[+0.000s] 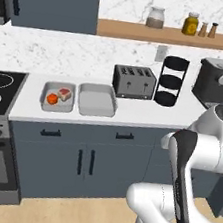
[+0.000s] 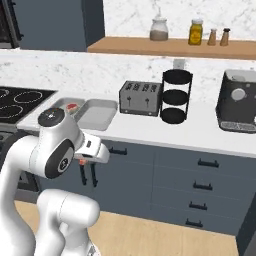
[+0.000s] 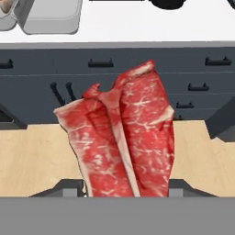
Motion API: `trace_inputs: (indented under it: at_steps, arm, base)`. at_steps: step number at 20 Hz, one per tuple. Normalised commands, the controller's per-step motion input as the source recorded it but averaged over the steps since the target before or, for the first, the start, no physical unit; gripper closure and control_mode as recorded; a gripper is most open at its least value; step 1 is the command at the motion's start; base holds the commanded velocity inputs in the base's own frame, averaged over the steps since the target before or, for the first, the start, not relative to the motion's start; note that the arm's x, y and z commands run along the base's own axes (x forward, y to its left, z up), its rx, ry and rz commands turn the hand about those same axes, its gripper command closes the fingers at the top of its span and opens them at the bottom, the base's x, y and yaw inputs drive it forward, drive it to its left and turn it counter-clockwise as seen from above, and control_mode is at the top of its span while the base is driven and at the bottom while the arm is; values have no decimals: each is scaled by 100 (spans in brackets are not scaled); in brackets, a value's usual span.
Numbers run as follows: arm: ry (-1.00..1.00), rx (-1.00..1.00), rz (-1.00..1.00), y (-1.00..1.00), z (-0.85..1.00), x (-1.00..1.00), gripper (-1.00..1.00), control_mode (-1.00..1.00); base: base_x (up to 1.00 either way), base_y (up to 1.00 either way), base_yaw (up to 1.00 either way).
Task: Place one squash and one steak in each tupperware on the nearby counter, to pack two identical lunches.
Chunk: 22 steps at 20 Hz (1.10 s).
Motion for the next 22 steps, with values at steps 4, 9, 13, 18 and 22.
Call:
trace_inputs:
  at_steps: [4, 9, 13, 18, 22]
  arm:
    - [0, 0, 0, 0, 0, 0, 100, 100]
    - [0, 0, 0, 0, 0, 0, 100, 100]
    - [0, 0, 0, 0, 0, 0, 100, 100]
    - [0, 0, 0, 0, 0, 0, 100, 100]
    - [0, 0, 0, 0, 0, 0, 100, 100]
  base:
    - [35, 100, 15]
    - [35, 63, -13]
    - [34, 15, -18]
    - [68, -7, 0]
    - [96, -4, 8]
